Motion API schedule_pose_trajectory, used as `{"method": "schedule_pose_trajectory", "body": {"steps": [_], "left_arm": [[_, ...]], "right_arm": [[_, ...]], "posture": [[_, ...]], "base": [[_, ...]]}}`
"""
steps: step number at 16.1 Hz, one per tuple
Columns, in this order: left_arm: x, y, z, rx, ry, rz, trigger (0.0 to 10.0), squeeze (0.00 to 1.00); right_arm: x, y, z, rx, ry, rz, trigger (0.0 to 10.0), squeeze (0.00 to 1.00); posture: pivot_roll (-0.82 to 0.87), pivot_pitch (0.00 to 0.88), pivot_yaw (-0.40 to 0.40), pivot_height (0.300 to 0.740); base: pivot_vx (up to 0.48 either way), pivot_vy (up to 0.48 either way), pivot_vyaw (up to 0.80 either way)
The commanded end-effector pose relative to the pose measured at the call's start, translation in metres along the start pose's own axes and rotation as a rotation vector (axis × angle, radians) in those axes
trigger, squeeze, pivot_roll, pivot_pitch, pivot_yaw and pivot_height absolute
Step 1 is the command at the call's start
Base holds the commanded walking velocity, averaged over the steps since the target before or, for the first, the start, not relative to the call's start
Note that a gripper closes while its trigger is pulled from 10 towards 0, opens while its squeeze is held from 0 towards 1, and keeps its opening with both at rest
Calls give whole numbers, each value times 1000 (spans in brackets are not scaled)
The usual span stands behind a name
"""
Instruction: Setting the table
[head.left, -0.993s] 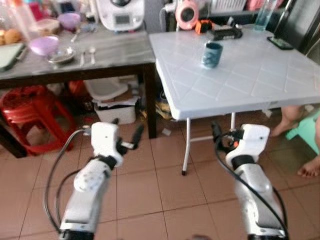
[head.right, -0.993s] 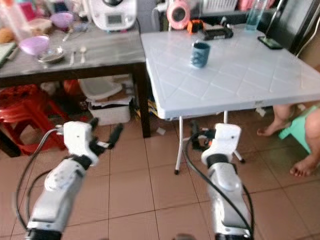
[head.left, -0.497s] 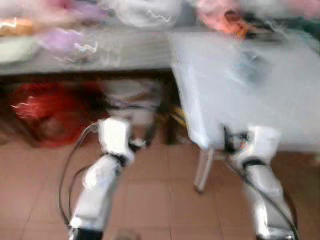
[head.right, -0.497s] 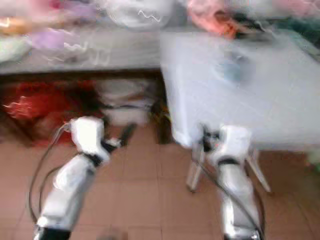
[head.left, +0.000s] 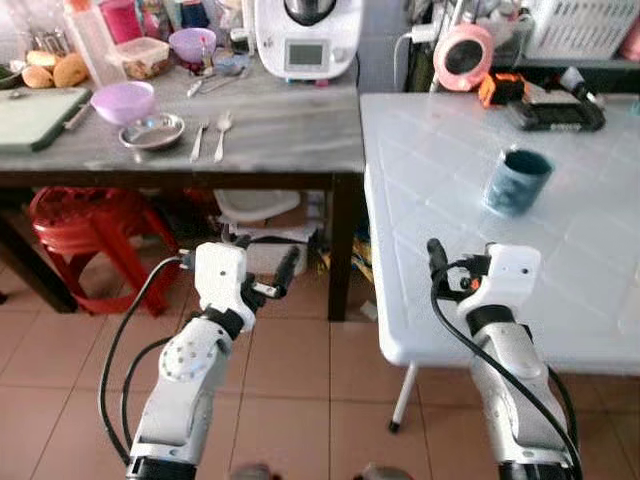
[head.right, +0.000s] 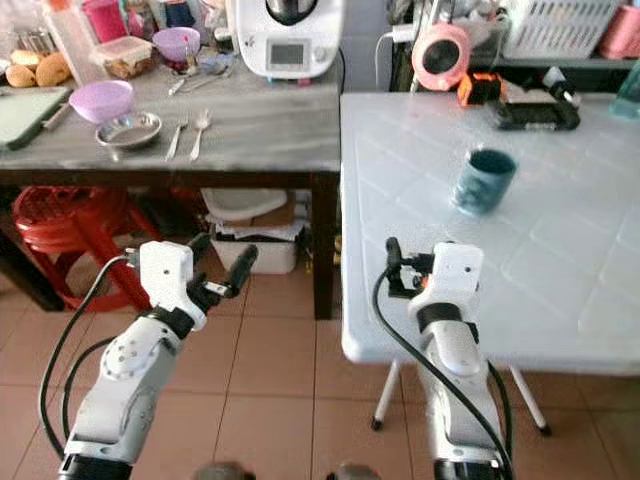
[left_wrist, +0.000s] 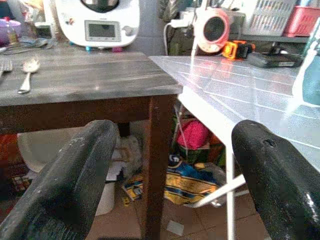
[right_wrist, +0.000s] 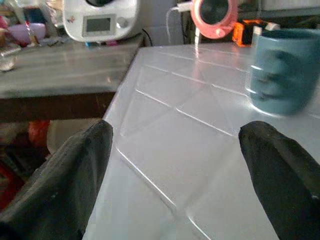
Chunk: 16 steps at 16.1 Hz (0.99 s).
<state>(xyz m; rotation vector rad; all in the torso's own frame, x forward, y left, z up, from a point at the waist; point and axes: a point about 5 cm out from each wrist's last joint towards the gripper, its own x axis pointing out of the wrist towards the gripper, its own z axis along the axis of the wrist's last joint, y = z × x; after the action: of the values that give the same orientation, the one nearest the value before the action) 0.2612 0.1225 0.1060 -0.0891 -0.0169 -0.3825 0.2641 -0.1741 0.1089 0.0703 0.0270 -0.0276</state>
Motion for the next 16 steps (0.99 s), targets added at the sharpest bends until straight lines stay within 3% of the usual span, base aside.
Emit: {"method": "schedule_pose_trajectory", "body": {"steps": [1, 9, 16], "left_arm": [[-3, 6, 1, 19, 3, 19, 10000, 0], [-4, 3, 0, 6, 18, 2, 10000, 0], [-4, 3, 1, 11, 13, -6, 10000, 0]], "right_arm": [[0, 6, -2, 14, 14, 14, 10000, 0], [1, 6, -3, 17, 17, 19, 10000, 0], [2, 7, -4, 14, 17, 22, 10000, 0]], "posture": [[-25, 0, 23, 740], [-25, 0, 23, 740], [-22, 0, 26, 740]], "base": [[0, 0, 0], [0, 0, -776], [0, -192, -229]]}}
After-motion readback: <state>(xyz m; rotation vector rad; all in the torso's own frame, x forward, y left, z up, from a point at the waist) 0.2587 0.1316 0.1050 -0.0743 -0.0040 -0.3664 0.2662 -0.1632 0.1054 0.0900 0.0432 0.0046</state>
